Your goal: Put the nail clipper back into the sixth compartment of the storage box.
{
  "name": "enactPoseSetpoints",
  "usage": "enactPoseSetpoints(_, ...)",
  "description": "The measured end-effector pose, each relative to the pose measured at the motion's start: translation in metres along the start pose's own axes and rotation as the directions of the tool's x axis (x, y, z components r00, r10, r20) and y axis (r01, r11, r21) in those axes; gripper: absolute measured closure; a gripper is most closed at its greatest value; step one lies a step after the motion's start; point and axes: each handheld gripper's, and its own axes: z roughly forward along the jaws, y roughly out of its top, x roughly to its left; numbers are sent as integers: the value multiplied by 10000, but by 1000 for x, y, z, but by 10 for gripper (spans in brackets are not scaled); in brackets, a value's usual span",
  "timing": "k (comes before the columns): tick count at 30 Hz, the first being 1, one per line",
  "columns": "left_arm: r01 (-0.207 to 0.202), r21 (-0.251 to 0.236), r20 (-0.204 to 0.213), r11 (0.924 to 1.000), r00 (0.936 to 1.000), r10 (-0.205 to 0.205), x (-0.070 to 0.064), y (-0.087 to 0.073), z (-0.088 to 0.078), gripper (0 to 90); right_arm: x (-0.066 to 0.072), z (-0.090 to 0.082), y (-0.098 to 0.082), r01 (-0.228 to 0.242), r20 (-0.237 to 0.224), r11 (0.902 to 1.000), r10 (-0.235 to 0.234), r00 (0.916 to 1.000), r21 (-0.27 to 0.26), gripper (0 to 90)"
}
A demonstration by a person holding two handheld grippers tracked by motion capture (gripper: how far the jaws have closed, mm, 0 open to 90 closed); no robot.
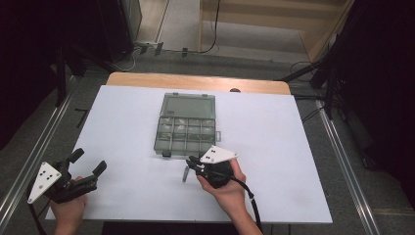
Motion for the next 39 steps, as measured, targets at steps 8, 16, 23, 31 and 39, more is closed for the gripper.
enactPoseSetpoints(8,-8,5,8,10000,10000,8,0,0,0,108,9,15,0,352,-378,9966,-325,9988,739,900)
enactPoseSetpoints(16,-2,-12,12,10000,10000,2,0,0,0,107,18,30,-2,731,-325,9846,-688,9971,1589,900)
enactPoseSetpoints(23,11,-19,20,10000,10000,-11,0,0,0,107,23,41,-5,965,-505,9730,-878,9949,2095,900)
enactPoseSetpoints(31,17,-15,18,10000,10000,-17,0,0,0,107,28,52,-9,1172,-587,9576,-1054,9927,2632,900)
enactPoseSetpoints(39,25,-32,21,10000,10000,-25,0,0,0,108,28,55,-13,1198,-719,9502,-1033,9921,2878,900)
